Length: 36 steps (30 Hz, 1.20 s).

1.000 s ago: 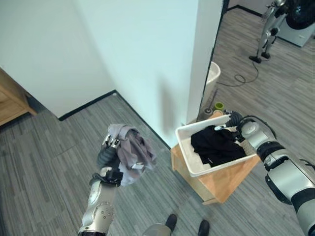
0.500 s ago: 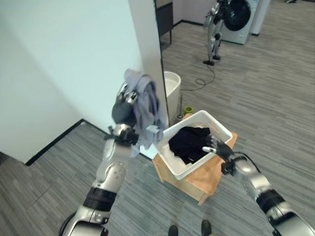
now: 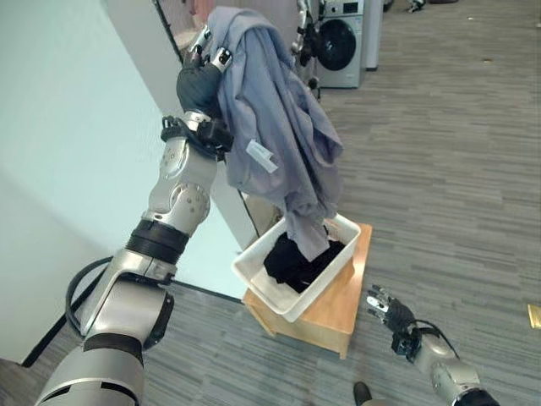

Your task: Pick up bed clothes into laundry basket.

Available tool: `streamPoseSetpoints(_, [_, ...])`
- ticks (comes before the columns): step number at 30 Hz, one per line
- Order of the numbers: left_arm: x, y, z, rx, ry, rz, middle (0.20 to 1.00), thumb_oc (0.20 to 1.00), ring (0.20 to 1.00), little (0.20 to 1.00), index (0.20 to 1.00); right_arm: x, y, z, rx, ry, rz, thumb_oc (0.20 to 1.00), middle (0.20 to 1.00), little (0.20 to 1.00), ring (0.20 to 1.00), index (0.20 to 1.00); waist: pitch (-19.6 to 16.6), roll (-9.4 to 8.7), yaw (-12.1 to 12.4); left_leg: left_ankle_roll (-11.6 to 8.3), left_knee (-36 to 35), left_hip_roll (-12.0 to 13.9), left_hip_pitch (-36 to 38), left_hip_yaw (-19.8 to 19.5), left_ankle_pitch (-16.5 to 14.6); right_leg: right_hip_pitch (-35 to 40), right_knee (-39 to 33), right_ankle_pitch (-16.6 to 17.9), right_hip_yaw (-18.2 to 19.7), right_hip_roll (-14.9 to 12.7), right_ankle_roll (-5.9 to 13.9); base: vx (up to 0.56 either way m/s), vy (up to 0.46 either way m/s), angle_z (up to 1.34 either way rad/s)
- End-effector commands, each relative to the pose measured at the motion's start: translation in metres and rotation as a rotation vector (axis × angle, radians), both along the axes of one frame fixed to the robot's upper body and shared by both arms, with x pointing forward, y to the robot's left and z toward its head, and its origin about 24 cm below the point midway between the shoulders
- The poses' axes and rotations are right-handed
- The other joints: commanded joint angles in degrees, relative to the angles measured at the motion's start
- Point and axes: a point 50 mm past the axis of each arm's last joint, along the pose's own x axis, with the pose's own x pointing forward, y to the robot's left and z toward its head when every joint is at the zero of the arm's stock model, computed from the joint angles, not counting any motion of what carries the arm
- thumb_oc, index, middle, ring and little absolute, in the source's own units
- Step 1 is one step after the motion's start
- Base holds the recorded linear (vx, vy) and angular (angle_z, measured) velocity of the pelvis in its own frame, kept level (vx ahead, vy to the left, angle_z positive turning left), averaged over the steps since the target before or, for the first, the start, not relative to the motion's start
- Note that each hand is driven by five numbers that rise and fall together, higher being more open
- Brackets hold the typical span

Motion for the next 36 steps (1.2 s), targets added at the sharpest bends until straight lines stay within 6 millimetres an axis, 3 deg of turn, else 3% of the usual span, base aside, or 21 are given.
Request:
streamPoseSetpoints(1, [-0.005, 0.022, 0.056, 0.015, -0.144, 0.065, 0.200, 0.200, 0.200, 0.200, 0.200, 0.007, 0.004, 0.015, 0.144, -0.123, -0.046, 1.000, 1.000, 1.000, 1.000, 1.000, -2.0, -2.42, 0.0, -2.20, 0.6, 0.0, -1.8, 0.7, -0.6, -0.3, 2.6, -1.2, 0.5, -3.9, 4.21, 0.00, 0.020, -0.37])
streamPoseSetpoints(5, [-0.001, 0.038, 0.042, 0.048, -0.077, 0.122, 0.200, 0.200, 0.200, 0.200, 0.200, -0.003, -0.004, 0.025, 0.138, -0.182, -0.047, 1.000, 1.000, 1.000, 1.000, 1.000, -0.5, -2.37, -2.2, -2.47, 0.6, 0.3, -2.5, 2.9, -0.7, -2.1, 2.8, -0.7, 2.4, -3.7, 4.71, -0.01, 0.026, -0.28])
streamPoseSetpoints(12, [0.005, 0.054, 0.023, 0.110, 0.028, 0.198, 0.200, 0.200, 0.200, 0.200, 0.200, 0.009, -0.008, 0.048, 0.104, -0.287, -0.041, 1.000, 1.000, 1.000, 1.000, 1.000, 4.4, -3.30, -3.2, -2.64, 0.6, 0.8, -7.5, 4.2, 0.9, -7.5, 2.7, 1.0, 3.7, -2.9, 4.62, -0.11, 0.002, -0.18])
streamPoseSetpoints(16, [0.006, 0.044, -0.022, 0.027, 0.111, 0.159, 0.200, 0.200, 0.200, 0.200, 0.200, 0.011, -0.007, 0.053, 0.058, -0.309, -0.038, 1.000, 1.000, 1.000, 1.000, 1.000, 7.1, -4.25, -2.8, -2.88, 0.6, 0.9, -11.3, 3.9, 2.1, -10.6, 2.0, 2.0, 3.5, -2.7, 4.29, -0.09, -0.016, -0.11])
streamPoseSetpoints(19, [0.009, 0.040, -0.045, -0.010, 0.184, 0.174, 0.200, 0.200, 0.200, 0.200, 0.200, 0.008, -0.008, 0.054, 0.020, -0.311, -0.005, 1.000, 1.000, 1.000, 1.000, 1.000, 7.9, -4.93, -3.0, -3.04, 0.6, 1.1, -12.7, 3.4, 2.4, -11.6, 1.7, 2.1, 2.9, -2.6, 4.09, -0.04, -0.023, 0.02])
streamPoseSetpoints(22, [0.008, 0.059, -0.082, 0.037, 0.353, 0.284, 0.200, 0.200, 0.200, 0.200, 0.200, 0.007, -0.010, 0.053, 0.008, -0.306, -0.018, 1.000, 1.000, 1.000, 1.000, 1.000, 8.3, -5.75, -3.4, -3.28, 0.6, 1.5, -13.7, 3.6, 2.5, -12.4, 1.4, 2.4, 3.0, -2.2, 3.91, -0.01, -0.021, 0.09])
streamPoseSetpoints(25, [0.004, 0.077, -0.101, 0.155, 0.472, 0.341, 0.200, 0.200, 0.200, 0.200, 0.200, 0.007, -0.010, 0.051, -0.005, -0.300, -0.010, 1.000, 1.000, 1.000, 1.000, 1.000, 8.3, -6.09, -3.6, -3.44, 0.6, 1.8, -13.6, 4.2, 2.3, -12.4, 1.2, 2.3, 3.4, -2.0, 3.91, 0.00, 0.000, 0.00])
streamPoseSetpoints(26, [0.003, 0.081, -0.103, 0.199, 0.493, 0.353, 0.457, 0.457, 0.457, 0.457, 0.457, 0.007, -0.011, 0.051, -0.010, -0.299, -0.007, 1.000, 1.000, 1.000, 1.000, 1.000, 8.2, -6.11, -3.7, -3.47, 0.6, 1.8, -13.6, 4.3, 2.2, -12.5, 1.1, 2.3, 3.6, -2.0, 3.94, 0.01, 0.004, -0.03])
streamPoseSetpoints(27, [0.001, 0.087, -0.104, 0.251, 0.517, 0.373, 1.000, 1.000, 1.000, 1.000, 1.000, 0.007, -0.012, 0.051, -0.018, -0.300, -0.001, 1.000, 1.000, 1.000, 1.000, 1.000, 8.1, -6.02, -3.7, -3.48, 0.6, 1.8, -13.4, 4.5, 2.1, -12.4, 1.0, 2.3, 3.7, -2.0, 3.97, 0.01, -0.002, -0.06])
streamPoseSetpoints(31, [0.002, 0.090, -0.089, 0.543, 0.502, 0.376, 1.000, 1.000, 1.000, 1.000, 1.000, 0.004, -0.020, 0.052, -0.049, -0.303, 0.008, 1.000, 1.000, 1.000, 1.000, 1.000, 7.9, -5.14, -3.7, -3.50, 0.6, 1.9, -12.5, 4.4, 1.6, -11.5, 1.0, 1.8, 3.5, -2.3, 4.06, 0.01, -0.003, -0.02])
streamPoseSetpoints(32, [0.002, 0.090, -0.088, 0.543, 0.501, 0.377, 1.000, 1.000, 1.000, 1.000, 1.000, 0.004, -0.020, 0.052, -0.048, -0.304, 0.008, 1.000, 1.000, 1.000, 1.000, 1.000, 7.8, -5.18, -3.7, -3.53, 0.6, 1.8, -12.7, 4.4, 1.8, -11.7, 1.0, 2.0, 3.5, -2.3, 4.05, 0.00, 0.000, 0.00])
streamPoseSetpoints(36, [0.006, 0.079, -0.053, 0.818, 0.363, 0.374, 1.000, 1.000, 1.000, 1.000, 1.000, -0.001, -0.027, 0.054, -0.068, -0.314, 0.011, 1.000, 1.000, 1.000, 1.000, 1.000, 7.5, -3.91, -3.3, -3.47, 0.6, 1.6, -11.9, 3.8, 1.8, -10.5, 0.9, 1.7, 2.7, -2.7, 4.25, 0.00, -0.003, 0.01])
